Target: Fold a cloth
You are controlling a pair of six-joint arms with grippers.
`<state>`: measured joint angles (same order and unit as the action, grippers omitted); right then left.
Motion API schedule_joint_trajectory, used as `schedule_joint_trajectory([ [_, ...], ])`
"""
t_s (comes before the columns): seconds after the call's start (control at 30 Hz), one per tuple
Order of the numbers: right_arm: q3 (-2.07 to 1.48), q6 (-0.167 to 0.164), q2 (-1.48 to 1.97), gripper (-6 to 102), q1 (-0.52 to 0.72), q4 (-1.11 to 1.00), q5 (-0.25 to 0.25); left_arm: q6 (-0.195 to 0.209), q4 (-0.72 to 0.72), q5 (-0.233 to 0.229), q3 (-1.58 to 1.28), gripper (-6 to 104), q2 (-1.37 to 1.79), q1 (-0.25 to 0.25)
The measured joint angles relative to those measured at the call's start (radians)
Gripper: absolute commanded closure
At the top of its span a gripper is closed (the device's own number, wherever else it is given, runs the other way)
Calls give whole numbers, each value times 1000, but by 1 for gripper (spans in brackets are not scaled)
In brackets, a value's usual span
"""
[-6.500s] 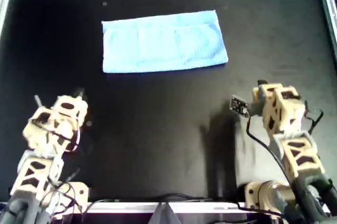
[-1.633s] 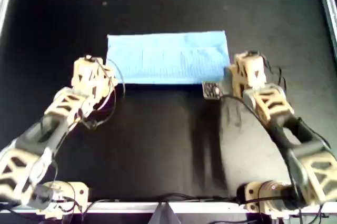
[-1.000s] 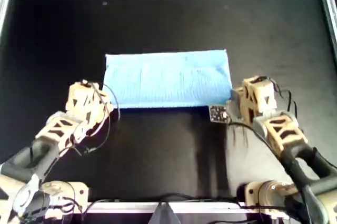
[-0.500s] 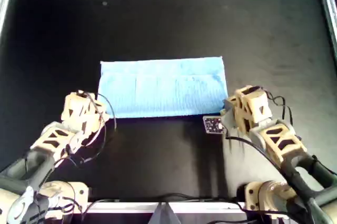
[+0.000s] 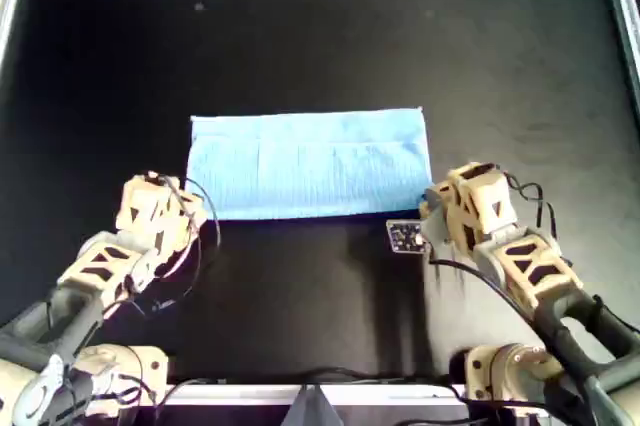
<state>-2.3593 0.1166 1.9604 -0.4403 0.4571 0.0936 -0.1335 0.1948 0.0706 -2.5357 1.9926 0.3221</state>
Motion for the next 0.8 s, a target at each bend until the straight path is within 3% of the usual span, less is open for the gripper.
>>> schedule_joint_trajectory([
  [0.3, -48, -6, 72, 56, 3, 0, 0, 0, 0, 2, -150, 23, 176, 0],
  [0.53, -241, -6, 285, 56, 15, 0, 78, 0, 2, -8, -353, 23, 380, -3],
  [0.8, -357, -6, 572, 56, 3, 0, 117, 6, 2, -3, -377, 23, 660, -3],
])
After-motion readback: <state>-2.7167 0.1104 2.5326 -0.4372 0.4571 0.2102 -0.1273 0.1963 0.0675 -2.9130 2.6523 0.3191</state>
